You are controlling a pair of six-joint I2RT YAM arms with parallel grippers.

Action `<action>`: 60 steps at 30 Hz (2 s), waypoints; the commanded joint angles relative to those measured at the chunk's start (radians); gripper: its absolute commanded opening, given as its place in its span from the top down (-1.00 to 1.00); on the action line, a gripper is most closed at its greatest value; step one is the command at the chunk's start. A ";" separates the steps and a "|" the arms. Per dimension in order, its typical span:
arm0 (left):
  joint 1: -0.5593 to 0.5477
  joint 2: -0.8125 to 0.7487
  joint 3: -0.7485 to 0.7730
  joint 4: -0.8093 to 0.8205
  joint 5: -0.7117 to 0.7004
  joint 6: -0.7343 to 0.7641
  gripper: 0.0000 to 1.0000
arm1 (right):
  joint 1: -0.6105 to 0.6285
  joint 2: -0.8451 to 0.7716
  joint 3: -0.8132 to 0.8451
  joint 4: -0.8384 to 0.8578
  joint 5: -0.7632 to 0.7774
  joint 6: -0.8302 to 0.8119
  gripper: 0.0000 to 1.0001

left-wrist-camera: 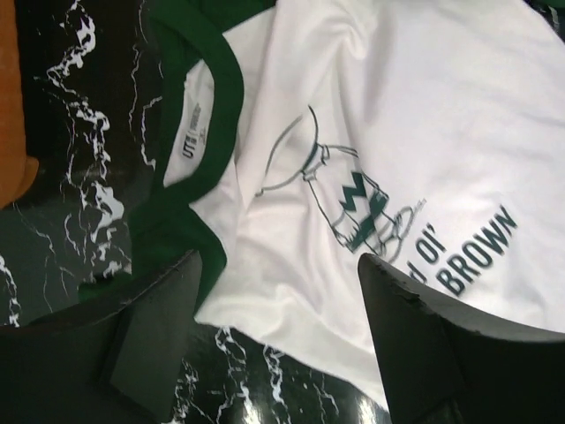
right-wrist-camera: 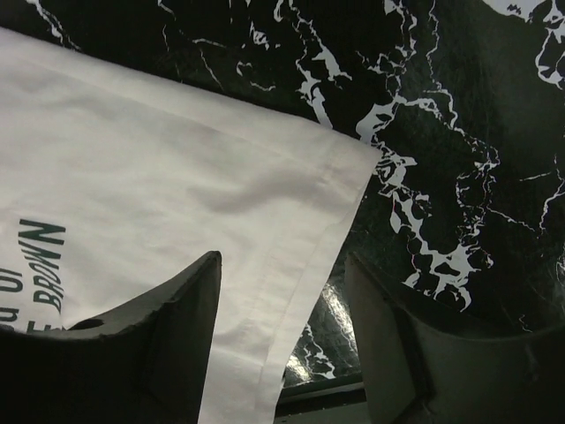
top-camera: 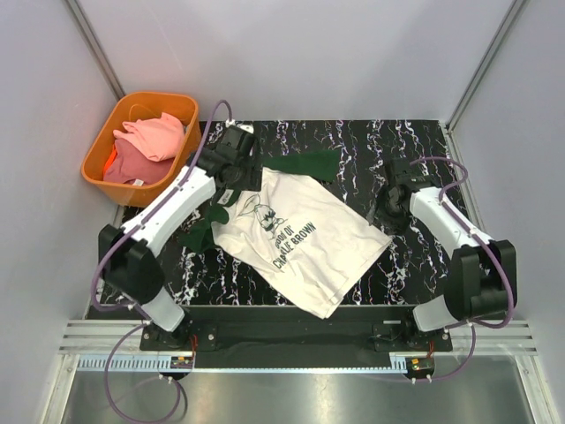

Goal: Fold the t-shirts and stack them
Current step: Flatten the tshirt out

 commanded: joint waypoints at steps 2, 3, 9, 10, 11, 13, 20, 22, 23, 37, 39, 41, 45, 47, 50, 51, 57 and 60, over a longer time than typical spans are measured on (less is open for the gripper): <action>0.075 0.127 0.088 0.050 0.058 0.108 -0.49 | -0.031 0.074 0.006 0.059 -0.050 0.006 -0.31; 0.087 0.174 0.093 0.057 0.062 0.115 -0.46 | -0.034 0.085 0.008 0.058 -0.055 0.003 -0.31; 0.181 0.355 0.170 0.107 0.046 0.161 -0.32 | -0.043 0.136 -0.018 0.078 -0.101 -0.012 -0.32; 0.204 0.381 0.184 0.107 0.038 0.161 -0.33 | -0.043 0.147 -0.018 0.082 -0.110 -0.014 -0.33; 0.216 0.406 0.203 0.107 0.038 0.142 -0.37 | -0.043 0.171 -0.015 0.081 -0.112 -0.015 -0.34; 0.245 0.481 0.259 0.107 0.055 0.125 -0.39 | -0.042 0.185 -0.015 0.076 -0.109 -0.028 -0.36; 0.264 0.628 0.396 0.108 0.076 0.079 -0.48 | -0.048 0.234 -0.020 0.076 -0.050 -0.044 -0.34; 0.267 0.647 0.404 0.108 0.053 0.073 -0.54 | -0.057 0.243 -0.023 0.075 -0.055 -0.048 -0.33; 0.270 0.651 0.413 0.110 0.047 0.069 -0.56 | -0.059 0.251 -0.024 0.075 -0.053 -0.051 -0.33; 0.310 0.799 0.580 0.110 0.073 0.067 -0.47 | -0.085 0.286 0.019 0.073 -0.044 -0.086 -0.18; 0.312 0.811 0.591 0.111 0.105 0.055 -0.46 | -0.094 0.289 0.020 0.072 -0.047 -0.086 -0.15; 0.316 0.811 0.597 0.120 0.127 0.037 -0.45 | -0.097 0.297 0.034 0.069 -0.050 -0.087 -0.11; 0.316 0.820 0.600 0.149 0.191 0.015 -0.20 | -0.100 0.308 0.057 0.059 -0.052 -0.089 -0.06; 0.316 0.829 0.609 0.159 0.216 0.003 -0.01 | -0.100 0.308 0.060 0.058 -0.052 -0.084 0.02; 0.318 0.829 0.611 0.169 0.246 -0.010 0.23 | -0.102 0.308 0.071 0.055 -0.036 -0.086 0.13; 0.316 0.826 0.617 0.171 0.251 -0.010 0.29 | -0.103 0.308 0.074 0.052 -0.036 -0.086 0.15; 0.316 0.797 0.640 0.176 0.256 -0.013 0.82 | -0.114 0.313 0.109 0.024 -0.010 -0.097 0.49; 0.316 0.768 0.642 0.176 0.259 -0.017 1.00 | -0.120 0.303 0.112 0.020 0.002 -0.101 0.71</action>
